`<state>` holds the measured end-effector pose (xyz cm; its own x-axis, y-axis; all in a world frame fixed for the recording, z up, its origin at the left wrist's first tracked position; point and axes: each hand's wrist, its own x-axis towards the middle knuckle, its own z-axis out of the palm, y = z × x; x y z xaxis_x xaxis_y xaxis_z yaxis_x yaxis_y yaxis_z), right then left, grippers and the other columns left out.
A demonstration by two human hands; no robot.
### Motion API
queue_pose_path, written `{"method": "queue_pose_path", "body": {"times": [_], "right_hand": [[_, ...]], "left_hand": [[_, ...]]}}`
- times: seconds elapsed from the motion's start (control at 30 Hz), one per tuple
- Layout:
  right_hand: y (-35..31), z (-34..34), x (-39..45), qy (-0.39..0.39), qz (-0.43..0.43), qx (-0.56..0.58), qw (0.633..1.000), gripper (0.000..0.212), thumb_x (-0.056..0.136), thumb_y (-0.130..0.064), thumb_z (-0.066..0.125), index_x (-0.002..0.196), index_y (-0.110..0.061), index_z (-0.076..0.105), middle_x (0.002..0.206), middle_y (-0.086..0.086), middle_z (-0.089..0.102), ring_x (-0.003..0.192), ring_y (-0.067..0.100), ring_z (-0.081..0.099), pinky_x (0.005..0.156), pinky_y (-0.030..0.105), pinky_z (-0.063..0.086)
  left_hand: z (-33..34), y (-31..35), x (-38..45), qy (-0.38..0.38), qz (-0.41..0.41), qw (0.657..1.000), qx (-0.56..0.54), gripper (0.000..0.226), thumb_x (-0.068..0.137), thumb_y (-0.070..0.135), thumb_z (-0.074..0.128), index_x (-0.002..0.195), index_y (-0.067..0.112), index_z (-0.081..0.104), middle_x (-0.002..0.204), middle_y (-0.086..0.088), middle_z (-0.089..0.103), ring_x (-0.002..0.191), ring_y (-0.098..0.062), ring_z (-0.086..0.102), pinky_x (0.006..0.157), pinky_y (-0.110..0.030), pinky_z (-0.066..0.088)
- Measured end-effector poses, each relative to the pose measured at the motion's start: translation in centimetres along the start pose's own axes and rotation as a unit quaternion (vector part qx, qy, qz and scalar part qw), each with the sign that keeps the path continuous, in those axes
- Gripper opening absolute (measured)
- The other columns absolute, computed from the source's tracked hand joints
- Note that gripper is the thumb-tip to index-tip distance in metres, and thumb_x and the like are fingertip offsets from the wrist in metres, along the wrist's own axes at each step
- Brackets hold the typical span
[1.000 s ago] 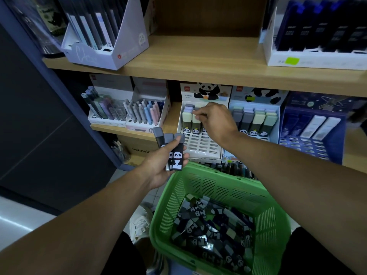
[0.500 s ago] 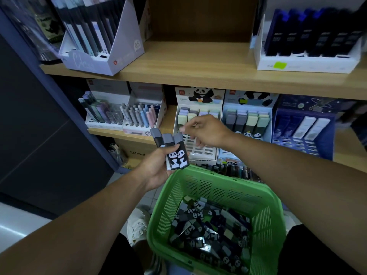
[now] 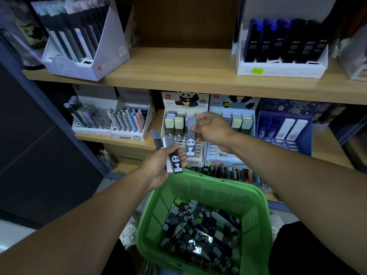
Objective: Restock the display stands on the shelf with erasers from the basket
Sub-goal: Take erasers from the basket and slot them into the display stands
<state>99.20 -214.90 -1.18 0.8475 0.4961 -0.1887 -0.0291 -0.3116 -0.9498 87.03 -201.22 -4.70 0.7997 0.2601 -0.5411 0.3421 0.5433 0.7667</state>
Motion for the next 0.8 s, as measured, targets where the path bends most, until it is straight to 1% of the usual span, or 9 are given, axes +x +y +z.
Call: {"method": "queue_pose_path", "body": {"times": [0.07, 0.13, 0.2, 0.3, 0.43, 0.5, 0.6, 0.67, 0.8], "right_hand": [[0.3, -0.4, 0.2, 0.058, -0.086, -0.091, 0.99, 0.022, 0.096, -0.006, 0.062, 0.111, -0.022, 0.056, 0.089, 0.005, 0.064, 0.081, 0.029, 0.069, 0.075, 0.045, 0.06], [0.5, -0.5, 0.1, 0.082, -0.144, -0.144, 0.976, 0.025, 0.096, -0.004, 0.061, 0.11, -0.024, 0.056, 0.084, 0.001, 0.059, 0.079, 0.029, 0.067, 0.071, 0.042, 0.058], [0.8, -0.4, 0.1, 0.088, -0.182, -0.182, 0.962, 0.024, 0.096, -0.002, 0.059, 0.108, -0.022, 0.054, 0.082, -0.003, 0.056, 0.072, 0.02, 0.063, 0.065, 0.038, 0.053], [1.4, 0.1, 0.5, 0.096, -0.227, -0.237, 0.94, 0.016, 0.097, -0.004, 0.056, 0.101, -0.018, 0.051, 0.08, -0.009, 0.055, 0.068, 0.012, 0.056, 0.062, 0.035, 0.048], [1.7, 0.7, 1.0, 0.104, -0.246, -0.23, 0.936, 0.008, 0.099, -0.005, 0.055, 0.098, -0.013, 0.052, 0.075, -0.011, 0.052, 0.065, 0.007, 0.05, 0.06, 0.032, 0.04], [1.8, 1.0, 1.2, 0.104, -0.248, -0.23, 0.935, 0.007, 0.099, -0.005, 0.055, 0.098, -0.011, 0.053, 0.077, -0.008, 0.053, 0.068, 0.009, 0.051, 0.062, 0.032, 0.041], [1.9, 1.3, 1.4, 0.099, -0.244, -0.246, 0.933, 0.007, 0.099, -0.005, 0.055, 0.101, -0.012, 0.054, 0.088, -0.001, 0.057, 0.078, 0.018, 0.055, 0.067, 0.035, 0.045], [1.7, 1.5, 1.5, 0.099, -0.239, -0.252, 0.932, 0.009, 0.099, -0.005, 0.054, 0.103, -0.013, 0.055, 0.095, 0.001, 0.06, 0.082, 0.018, 0.056, 0.069, 0.035, 0.045], [1.1, 1.4, 1.7, 0.092, -0.225, -0.266, 0.933, 0.01, 0.098, -0.004, 0.056, 0.101, -0.014, 0.057, 0.095, 0.003, 0.063, 0.082, 0.017, 0.057, 0.07, 0.036, 0.047]], "left_hand": [[0.2, 0.1, -0.2, -0.002, -0.015, 1.0, -0.022, 0.029, 0.104, 0.02, 0.05, 0.113, -0.004, 0.062, 0.107, -0.019, 0.071, 0.088, -0.027, 0.073, 0.07, -0.037, 0.063], [0.4, 0.1, -0.6, -0.01, -0.031, 0.999, -0.03, 0.035, 0.105, 0.019, 0.043, 0.117, -0.009, 0.06, 0.109, -0.023, 0.07, 0.09, -0.029, 0.072, 0.072, -0.039, 0.063], [0.4, 0.1, -0.8, -0.015, -0.036, 0.999, -0.025, 0.037, 0.106, 0.016, 0.042, 0.122, -0.012, 0.059, 0.114, -0.026, 0.068, 0.089, -0.029, 0.072, 0.066, -0.036, 0.063], [0.1, -0.1, -0.9, -0.018, -0.032, 0.999, -0.023, 0.034, 0.106, 0.015, 0.044, 0.123, -0.01, 0.058, 0.116, -0.022, 0.07, 0.086, -0.027, 0.074, 0.063, -0.033, 0.062], [-0.4, -0.1, -0.9, -0.015, -0.021, 1.0, 0.005, 0.032, 0.105, 0.021, 0.047, 0.118, -0.004, 0.063, 0.11, -0.014, 0.074, 0.081, -0.021, 0.075, 0.059, -0.026, 0.059], [-0.4, -0.1, -1.0, -0.002, -0.012, 1.0, 0.02, 0.03, 0.104, 0.022, 0.05, 0.117, 0.0, 0.064, 0.108, -0.01, 0.076, 0.075, -0.017, 0.074, 0.053, -0.023, 0.057], [-0.5, -0.1, -1.1, 0.013, -0.001, 0.999, 0.033, 0.029, 0.103, 0.025, 0.052, 0.117, 0.003, 0.065, 0.104, -0.007, 0.077, 0.065, -0.012, 0.07, 0.046, -0.02, 0.051], [-0.6, 0.0, -1.0, 0.018, 0.0, 0.999, 0.038, 0.03, 0.103, 0.027, 0.053, 0.119, 0.005, 0.066, 0.104, -0.006, 0.077, 0.061, -0.011, 0.067, 0.044, -0.019, 0.048], [-0.9, 0.3, -0.9, 0.02, -0.004, 0.999, 0.028, 0.035, 0.103, 0.032, 0.051, 0.121, 0.007, 0.066, 0.107, -0.008, 0.076, 0.058, -0.012, 0.064, 0.042, -0.019, 0.047]]}}
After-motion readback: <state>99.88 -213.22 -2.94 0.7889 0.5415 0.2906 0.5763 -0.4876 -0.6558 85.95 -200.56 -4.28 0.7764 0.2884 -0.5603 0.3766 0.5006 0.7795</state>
